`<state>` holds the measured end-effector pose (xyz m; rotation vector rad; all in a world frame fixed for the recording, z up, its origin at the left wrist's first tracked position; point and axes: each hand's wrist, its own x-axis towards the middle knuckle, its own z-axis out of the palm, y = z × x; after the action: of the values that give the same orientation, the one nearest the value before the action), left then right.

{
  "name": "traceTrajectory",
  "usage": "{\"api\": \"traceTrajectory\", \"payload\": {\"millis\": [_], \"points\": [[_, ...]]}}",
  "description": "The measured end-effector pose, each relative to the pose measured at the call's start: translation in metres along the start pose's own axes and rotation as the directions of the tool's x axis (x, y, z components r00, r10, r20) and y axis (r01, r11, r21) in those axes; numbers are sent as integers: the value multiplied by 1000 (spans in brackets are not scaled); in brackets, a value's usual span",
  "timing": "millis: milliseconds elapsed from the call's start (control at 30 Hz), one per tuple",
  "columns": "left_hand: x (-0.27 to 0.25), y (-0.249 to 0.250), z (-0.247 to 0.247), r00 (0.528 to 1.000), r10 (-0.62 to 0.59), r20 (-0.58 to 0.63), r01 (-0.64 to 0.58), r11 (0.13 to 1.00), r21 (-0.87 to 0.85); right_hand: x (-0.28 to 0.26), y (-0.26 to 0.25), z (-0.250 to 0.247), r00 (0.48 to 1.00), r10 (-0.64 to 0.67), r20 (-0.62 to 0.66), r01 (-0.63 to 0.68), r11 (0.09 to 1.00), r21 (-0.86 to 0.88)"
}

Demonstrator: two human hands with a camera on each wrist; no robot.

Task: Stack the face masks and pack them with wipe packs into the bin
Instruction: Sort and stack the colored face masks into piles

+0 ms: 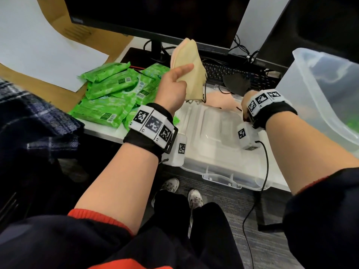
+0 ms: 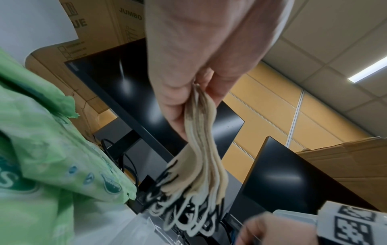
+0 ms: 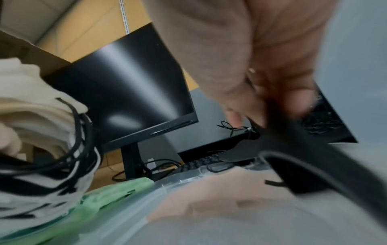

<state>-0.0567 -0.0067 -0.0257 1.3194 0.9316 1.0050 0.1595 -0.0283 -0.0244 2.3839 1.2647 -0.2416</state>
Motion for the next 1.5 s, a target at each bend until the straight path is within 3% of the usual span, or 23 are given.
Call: {"api": "traceTrajectory", "payload": {"millis": [67,200,333,467,533,633,1033,1133,1267,1367,1500], "points": [[1,-2,-1,1000,-23,0,23,999,-29,13,-1,-10,992,9,-128,-12,1000,-24],[5,-4,2,999,-40,-9,40,998,-39,24,-25,-22,978,-95,-187,112,990,86],[11,-6,1,998,-55,-35,53,997,-52,33,-38,3,991,-119,-64,126,984,127],[12,-8,2,998,-65,-11,64,995,-73,51,-42,2,989,-108,-104,122,983,140],[13,-9,3,998,-70,8,70,995,-75,54,-47,-2,993,-85,-79,89,995,52],[15,-11,2,997,-73,20,75,994,-78,47,-50,-3,987,-145,-66,146,989,-3],[15,-6,-8,998,-60,-19,58,997,-56,38,-54,-7,974,-180,-135,182,983,5],[18,-6,-14,993,-99,-65,95,993,-70,34,-49,-14,958,-189,-215,209,975,71],[19,-3,-22,981,-162,-104,151,983,-105,2,-43,-44,891,-206,-404,313,924,219],[17,0,-22,983,-159,-89,150,984,-96,-31,-48,-62,751,-323,-576,511,836,198],[16,3,-19,988,-146,-58,141,987,-77,-68,-69,-52,623,-526,-580,689,719,88]]}}
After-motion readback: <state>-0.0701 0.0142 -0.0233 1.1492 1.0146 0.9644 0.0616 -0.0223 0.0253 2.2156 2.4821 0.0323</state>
